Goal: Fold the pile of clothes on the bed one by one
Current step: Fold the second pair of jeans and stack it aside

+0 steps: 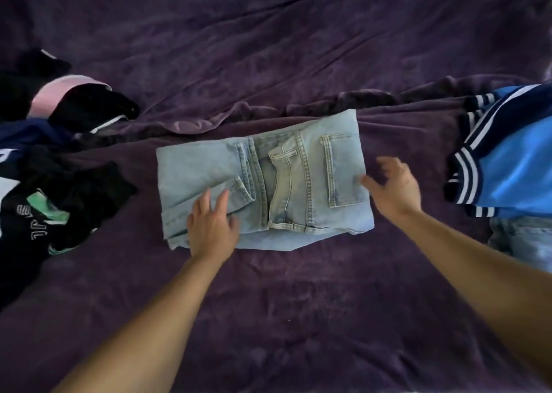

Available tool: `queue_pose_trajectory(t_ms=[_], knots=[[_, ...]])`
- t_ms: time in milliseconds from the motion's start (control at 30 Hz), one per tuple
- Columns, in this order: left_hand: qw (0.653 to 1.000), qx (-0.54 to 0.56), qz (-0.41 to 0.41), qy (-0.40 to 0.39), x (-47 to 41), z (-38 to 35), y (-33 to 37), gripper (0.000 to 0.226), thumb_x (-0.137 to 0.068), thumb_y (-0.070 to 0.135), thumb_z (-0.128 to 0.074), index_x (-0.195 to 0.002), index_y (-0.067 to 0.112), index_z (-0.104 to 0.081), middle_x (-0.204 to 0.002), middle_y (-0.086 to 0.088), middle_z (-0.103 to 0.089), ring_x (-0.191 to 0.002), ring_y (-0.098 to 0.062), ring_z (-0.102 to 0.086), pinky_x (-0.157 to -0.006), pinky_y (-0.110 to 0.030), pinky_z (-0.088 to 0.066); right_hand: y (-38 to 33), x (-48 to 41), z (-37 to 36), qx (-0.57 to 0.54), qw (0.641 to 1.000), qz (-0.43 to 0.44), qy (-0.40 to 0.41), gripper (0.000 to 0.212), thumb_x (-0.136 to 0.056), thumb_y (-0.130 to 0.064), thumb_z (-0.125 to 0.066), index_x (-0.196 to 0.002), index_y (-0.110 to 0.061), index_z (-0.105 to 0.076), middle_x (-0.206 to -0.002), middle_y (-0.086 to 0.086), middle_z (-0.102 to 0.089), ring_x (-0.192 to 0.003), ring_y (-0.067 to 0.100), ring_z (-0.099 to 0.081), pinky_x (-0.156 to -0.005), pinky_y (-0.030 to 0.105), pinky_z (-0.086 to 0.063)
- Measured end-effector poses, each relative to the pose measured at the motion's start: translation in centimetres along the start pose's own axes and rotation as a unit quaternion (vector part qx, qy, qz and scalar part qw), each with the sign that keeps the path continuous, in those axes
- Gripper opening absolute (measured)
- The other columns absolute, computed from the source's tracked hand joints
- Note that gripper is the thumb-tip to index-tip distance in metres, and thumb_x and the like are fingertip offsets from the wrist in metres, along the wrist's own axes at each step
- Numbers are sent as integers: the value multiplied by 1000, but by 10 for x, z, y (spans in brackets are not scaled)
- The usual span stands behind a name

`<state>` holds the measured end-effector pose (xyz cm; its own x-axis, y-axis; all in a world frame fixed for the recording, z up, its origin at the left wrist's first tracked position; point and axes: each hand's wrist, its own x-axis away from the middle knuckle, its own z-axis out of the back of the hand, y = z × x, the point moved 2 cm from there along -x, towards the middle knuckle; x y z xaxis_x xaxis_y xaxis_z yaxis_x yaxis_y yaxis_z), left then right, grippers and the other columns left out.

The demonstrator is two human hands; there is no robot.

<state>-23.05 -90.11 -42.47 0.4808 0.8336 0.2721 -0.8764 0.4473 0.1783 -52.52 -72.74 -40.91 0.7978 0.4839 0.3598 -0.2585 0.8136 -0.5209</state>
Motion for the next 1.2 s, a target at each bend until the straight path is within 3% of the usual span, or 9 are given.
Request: queue_pose_trajectory(t_ms=[100,167,267,367,533,667,900,1100,1200], knots=[[995,46,70,-58,-20,-24,3,73,-85,35,-60,-148,18,-25,-141,-17,-43,-128,-37,-40,-102,-52,-34,10,-25,-18,-42,996,-37,-67,80,-74,-56,-74,-139,-20,-43,-119,-4,-55,-104,17,-56,-87,34,-47],[995,58,55,-61,-13,-42,7,65,-81,35,-64,-139,15,-42,-121,-14,-60,-115,-35,-52,-98,-47,-38,13,-32,-42,-105,988,-63,-96,79,-70,-54,-78,-134,-20,-47,-114,-7,-58,-99,15,-58,-82,32,-49],[997,41,-51,49,8,-56,-3,41,-77,42,-63,-108,15,-67,-102,-7,-60,-101,-32,-54,-89,-41,-37,25,-37,-71,-192,970,-120,-82,70,-61,-54,-84,-116,-20,-57,-103,-7,-66,-89,11,-64,-75,30,-53],[989,34,-36,138,-16,-50,-42,55,-79,49,-56,-126,21,-56,-124,-12,-52,-114,-34,-47,-96,-45,-34,33,-42,-81,-209,966,-131,-71,72,-54,-56,-86,-112,-21,-62,-99,-8,-69,-87,11,-67,-77,31,-55],[977,-131,-129,-107,-24,-68,-55,51,-93,45,-39,-143,40,-30,-151,-13,-25,-137,-33,-23,-109,-53,-25,19,-30,-76,-156,979,-126,-35,70,-57,-55,-85,-111,-19,-60,-104,-3,-67,-94,18,-65,-86,40,-56],[963,-126,-151,-184,-12,-71,-59,49,-99,38,-32,-147,41,-22,-159,-9,-6,-145,-32,-7,-115,-51,-12,-34,4,-56,-30,997,-69,30,70,-63,-60,-77,-112,-17,-53,-106,3,-64,-97,30,-62,-84,47,-52],[969,235,52,63,-17,5,-117,21,-87,4,-51,-101,2,-66,-104,-18,-62,-103,-33,-55,-88,-35,-41,-187,89,-67,60,985,162,7,69,-74,-37,-69,-136,-26,-41,-106,8,-64,-95,35,-61,-74,36,-41],[922,295,232,90,-2,21,-217,27,-93,6,-45,-110,4,-66,-114,-18,-64,-108,-35,-58,-94,-37,-41,-260,149,-213,78,931,250,-252,45,-89,-27,-58,-133,-18,-51,-121,12,-59,-112,32,-55,-91,38,-46],[913,313,244,93,-2,24,-233,27,-96,11,-45,-115,3,-63,-117,-20,-61,-109,-36,-56,-93,-35,-40,-235,148,-225,30,944,279,-176,33,-92,-15,-54,-123,-16,-63,-121,8,-61,-110,31,-57,-91,41,-46]])
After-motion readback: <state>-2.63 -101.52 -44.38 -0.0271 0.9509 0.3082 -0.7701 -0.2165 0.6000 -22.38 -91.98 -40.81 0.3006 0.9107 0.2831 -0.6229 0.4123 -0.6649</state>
